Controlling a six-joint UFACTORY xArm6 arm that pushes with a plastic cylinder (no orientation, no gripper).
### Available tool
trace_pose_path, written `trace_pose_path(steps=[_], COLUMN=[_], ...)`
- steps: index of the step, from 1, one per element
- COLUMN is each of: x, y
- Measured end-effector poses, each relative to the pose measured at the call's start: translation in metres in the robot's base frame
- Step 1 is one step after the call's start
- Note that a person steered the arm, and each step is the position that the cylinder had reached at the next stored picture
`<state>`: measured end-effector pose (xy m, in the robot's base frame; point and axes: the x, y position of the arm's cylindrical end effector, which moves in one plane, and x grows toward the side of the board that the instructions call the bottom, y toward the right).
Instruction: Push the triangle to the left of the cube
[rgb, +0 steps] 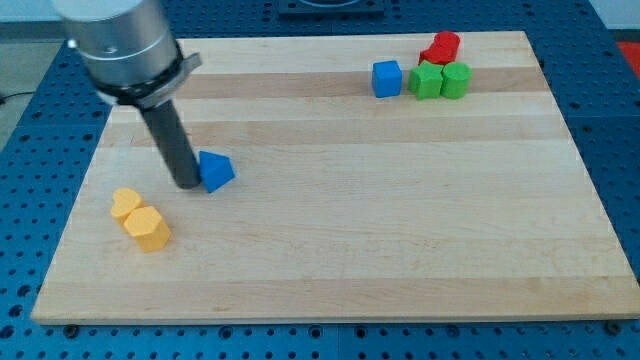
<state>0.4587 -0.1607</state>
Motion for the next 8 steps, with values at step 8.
trace_pose_path(steps=[8], x=[-0.063], y=[0.176])
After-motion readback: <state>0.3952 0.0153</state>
